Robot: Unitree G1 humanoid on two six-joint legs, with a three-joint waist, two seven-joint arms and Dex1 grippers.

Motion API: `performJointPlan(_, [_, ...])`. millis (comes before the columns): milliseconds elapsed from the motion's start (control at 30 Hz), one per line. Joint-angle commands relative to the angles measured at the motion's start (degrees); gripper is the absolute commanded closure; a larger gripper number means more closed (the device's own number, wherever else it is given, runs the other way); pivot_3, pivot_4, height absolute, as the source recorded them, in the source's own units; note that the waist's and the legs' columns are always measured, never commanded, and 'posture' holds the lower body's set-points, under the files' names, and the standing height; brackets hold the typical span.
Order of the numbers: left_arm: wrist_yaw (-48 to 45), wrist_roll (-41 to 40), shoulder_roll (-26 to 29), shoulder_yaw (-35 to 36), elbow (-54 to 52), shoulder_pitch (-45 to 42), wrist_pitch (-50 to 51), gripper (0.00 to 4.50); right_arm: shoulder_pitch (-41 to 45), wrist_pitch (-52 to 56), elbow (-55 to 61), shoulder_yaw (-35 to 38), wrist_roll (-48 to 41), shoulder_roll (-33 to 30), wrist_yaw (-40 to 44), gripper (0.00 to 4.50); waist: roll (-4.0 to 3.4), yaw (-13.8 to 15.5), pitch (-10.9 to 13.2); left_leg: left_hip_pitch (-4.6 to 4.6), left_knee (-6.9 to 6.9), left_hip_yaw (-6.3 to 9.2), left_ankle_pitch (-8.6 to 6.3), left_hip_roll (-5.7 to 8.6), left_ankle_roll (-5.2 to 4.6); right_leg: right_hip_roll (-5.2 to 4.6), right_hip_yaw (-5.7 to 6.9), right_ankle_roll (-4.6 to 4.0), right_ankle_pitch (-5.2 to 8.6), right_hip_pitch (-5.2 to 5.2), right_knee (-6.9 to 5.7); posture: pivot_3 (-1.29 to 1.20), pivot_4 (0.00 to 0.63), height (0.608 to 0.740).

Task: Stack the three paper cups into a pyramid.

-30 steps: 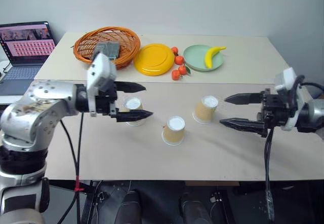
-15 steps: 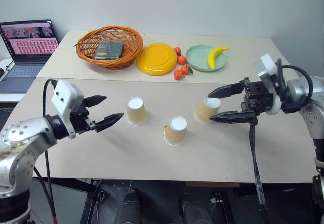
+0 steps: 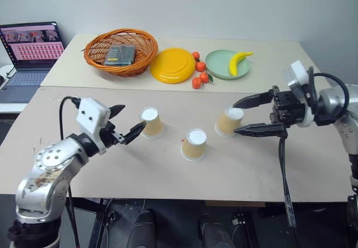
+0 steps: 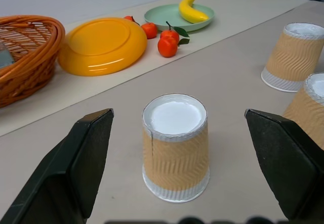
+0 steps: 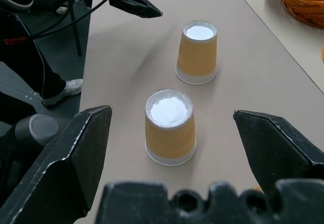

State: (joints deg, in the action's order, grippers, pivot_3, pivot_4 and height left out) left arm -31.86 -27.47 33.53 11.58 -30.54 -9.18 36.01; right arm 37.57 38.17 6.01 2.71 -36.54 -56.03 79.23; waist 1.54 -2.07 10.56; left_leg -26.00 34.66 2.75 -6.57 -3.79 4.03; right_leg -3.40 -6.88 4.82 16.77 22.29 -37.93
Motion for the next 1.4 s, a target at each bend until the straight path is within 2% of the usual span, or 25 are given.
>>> performJointPlan(33, [1.0,1.26,-0.99,-1.55,1.74,-2.22,-1.92,0.09,-0.6,1.34,2.69,3.79,-1.5,-2.61,-0.69,0.0,-0.01,-0.04,0.0,0.0,0.0,0.0,0.0,0.01,0.0,0.0,0.0,0.0,0.0,0.0,0.0,0.0,0.15,0.732])
performJointPlan(500, [1.25,5.86,-7.55,-7.13,14.71,-6.06,-9.38,0.09,-2.57,9.07,9.17,8.48,-5.98,-8.07,-4.74,0.0,-0.01,-0.24,0.0,0.0,0.01,0.0,0.0,0.01,0.0,0.0,-0.01,0.0,0.0,-0.01,0.01,0.0,0.15,0.732])
performJointPlan(933, [0.57,9.29,-11.63,-8.65,25.6,-10.36,-17.52,0.09,-2.55,10.55,9.8,9.47,-6.81,-10.27,-6.49,0.0,-0.02,-0.16,-0.01,-0.02,0.0,0.0,0.0,0.02,0.0,0.0,-0.01,0.01,0.0,0.0,0.01,0.0,0.15,0.732])
performJointPlan(967, [0.56,9.4,-11.76,-8.57,26.42,-10.82,-18.03,0.59,-2.59,10.52,9.81,9.49,-6.8,-10.44,-6.59,0.0,-0.01,-0.15,-0.01,-0.02,0.0,0.0,0.0,0.02,0.0,0.0,-0.01,0.01,0.0,0.0,0.01,0.0,0.15,0.732])
performJointPlan(1000, [0.53,9.56,-11.88,-8.56,26.88,-11.05,-18.44,0.77,-2.75,10.47,9.83,9.6,-6.85,-10.62,-6.62,0.0,-0.01,-0.15,-0.01,-0.02,0.0,0.0,0.0,0.02,0.0,0.0,-0.01,0.01,0.0,0.0,0.0,0.0,0.15,0.732])
performJointPlan(1100, [0.09,10.22,-11.79,-8.91,27.54,-11.32,-19.7,1.85,-3.24,10.38,9.84,9.92,-7.04,-10.93,-6.77,0.0,-0.01,-0.18,-0.01,-0.03,0.01,0.01,0.0,0.03,0.0,0.0,-0.01,0.01,0.0,0.0,0.01,0.0,0.15,0.732])
performJointPlan(1233, [-1.78,9.35,-10.86,-9.38,25.97,-10.9,-19.07,1.85,-4.41,9.42,9.46,10.02,-6.85,-10.72,-6.76,0.0,-0.01,-0.17,-0.01,-0.03,-0.01,0.01,0.0,0.02,0.0,0.0,-0.01,0.01,0.0,0.0,0.01,0.0,0.15,0.732])
performJointPlan(1333, [-5.95,7.34,-7.78,-9.46,21.39,-8.74,-17.33,1.85,-4.62,8.03,8.67,8.93,-6.06,-9.54,-7.01,0.0,-0.01,-0.35,-0.01,-0.04,0.0,0.01,0.0,0.02,0.0,0.0,-0.01,0.01,0.0,0.02,0.0,0.0,0.15,0.732])
performJointPlan(1400, [-10.59,5.02,-3.84,-9.14,16.5,-4.91,-15.5,1.85,-4.32,6.84,7.9,7.64,-5.39,-8.16,-7.18,0.0,-0.02,-0.55,-0.01,-0.03,-0.02,0.0,0.0,0.01,0.0,0.0,-0.01,0.01,0.0,0.02,0.01,0.0,0.15,0.732])
